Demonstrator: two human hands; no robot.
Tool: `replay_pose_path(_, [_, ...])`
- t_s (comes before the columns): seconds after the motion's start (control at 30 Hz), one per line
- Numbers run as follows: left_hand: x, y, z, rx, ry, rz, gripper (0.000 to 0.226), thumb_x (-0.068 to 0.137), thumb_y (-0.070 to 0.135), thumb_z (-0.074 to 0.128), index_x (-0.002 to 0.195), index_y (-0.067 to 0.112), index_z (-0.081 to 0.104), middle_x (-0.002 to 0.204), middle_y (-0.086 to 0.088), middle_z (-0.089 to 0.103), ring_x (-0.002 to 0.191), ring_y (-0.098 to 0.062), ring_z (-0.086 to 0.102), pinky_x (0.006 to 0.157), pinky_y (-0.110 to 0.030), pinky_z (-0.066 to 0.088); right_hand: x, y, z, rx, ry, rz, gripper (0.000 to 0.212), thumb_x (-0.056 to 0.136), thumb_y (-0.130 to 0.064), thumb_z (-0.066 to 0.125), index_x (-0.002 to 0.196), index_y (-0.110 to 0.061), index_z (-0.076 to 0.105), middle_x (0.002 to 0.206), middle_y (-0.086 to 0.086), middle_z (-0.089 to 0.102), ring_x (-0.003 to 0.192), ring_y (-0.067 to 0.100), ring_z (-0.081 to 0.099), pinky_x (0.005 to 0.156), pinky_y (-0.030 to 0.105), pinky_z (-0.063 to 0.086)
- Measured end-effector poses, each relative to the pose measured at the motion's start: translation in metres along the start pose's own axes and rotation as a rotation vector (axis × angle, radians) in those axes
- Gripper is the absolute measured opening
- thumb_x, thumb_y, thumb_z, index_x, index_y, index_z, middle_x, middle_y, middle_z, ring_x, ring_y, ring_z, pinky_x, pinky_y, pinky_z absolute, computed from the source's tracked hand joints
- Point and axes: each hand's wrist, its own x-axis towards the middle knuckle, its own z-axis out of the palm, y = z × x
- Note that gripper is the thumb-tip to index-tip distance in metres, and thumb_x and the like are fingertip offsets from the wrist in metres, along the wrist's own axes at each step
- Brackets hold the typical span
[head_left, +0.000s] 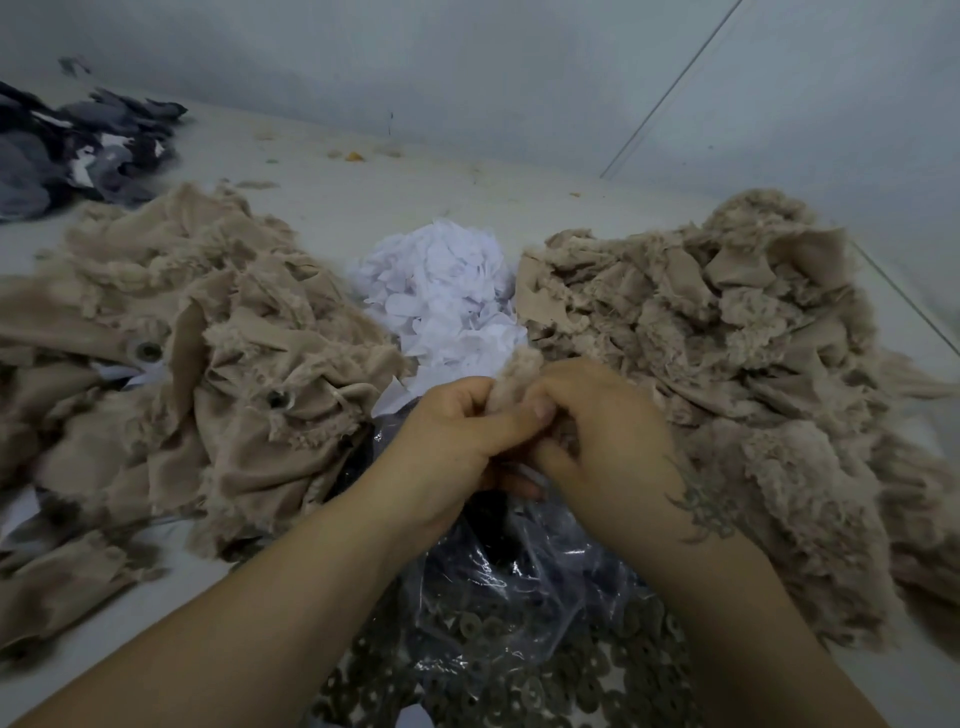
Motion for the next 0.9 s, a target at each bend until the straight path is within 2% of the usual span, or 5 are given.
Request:
replay_pose_path(0.1, [-0.002,-0.004,0.000,-0.038,0.095,0.017,0.007,0.084,0.009,0.068,0.089,0.005,0.070,0.091,-0.019,0.073,0.079,-0.030,0.070,0.066,-0.037,0.059,-0.003,0.000,0.003,0.002,-0.011,0.004,0.027,0.077,-0.017,0.070,0.094,-0.034,0.058,0.096,-0.013,0.060,0.083,0.001,0.055,0.064,0.013,0.040])
replay_pose_path(0.27, [-0.008,0.002,-0.012,-0.290,0.098,0.039,0.040,0.080,-0.006,0.053,0.120,-0.008,0.057,0.116,-0.025,0.068,0.105,-0.041,0.067,0.086,-0.053,0.057,-0.003,0.012,0.002,-0.065,0.001,0.031,0.067,0.075,-0.016,0.076,0.135,-0.027,0.048,0.111,-0.008,0.062,0.089,0.004,0.051,0.067,0.012,0.037])
replay_pose_path(0.57, [-0.017,0.002,-0.029,-0.336,0.183,-0.062,0.052,0.079,-0.017,0.031,0.124,-0.003,0.054,0.106,-0.021,0.072,0.087,-0.037,0.073,0.061,-0.044,0.058,0.000,0.020,0.001,-0.091,0.026,0.041,0.021,0.071,-0.004,0.078,0.088,-0.015,0.072,0.084,0.005,0.063,0.073,0.014,0.051,0.055,0.010,0.027])
replay_pose_path(0.8, [-0.020,0.010,-0.027,-0.050,0.002,-0.122,0.036,0.067,0.032,0.080,0.093,0.008,0.075,0.098,-0.015,0.073,0.085,-0.030,0.071,0.073,-0.044,0.058,0.001,-0.002,0.007,0.003,0.146,-0.191,0.015,0.067,0.001,0.062,0.070,-0.014,0.061,0.076,-0.006,0.048,0.067,0.003,0.039,0.054,0.013,0.027])
replay_pose_path(0.9, [-0.018,0.005,-0.021,-0.106,0.089,-0.116,0.033,0.069,0.021,0.073,0.091,-0.003,0.068,0.083,-0.017,0.073,0.069,-0.025,0.071,0.063,-0.032,0.059,-0.001,-0.009,0.009,0.045,0.164,-0.258,0.013,0.069,0.001,0.059,0.070,-0.011,0.062,0.078,-0.008,0.047,0.069,0.000,0.039,0.055,0.011,0.029])
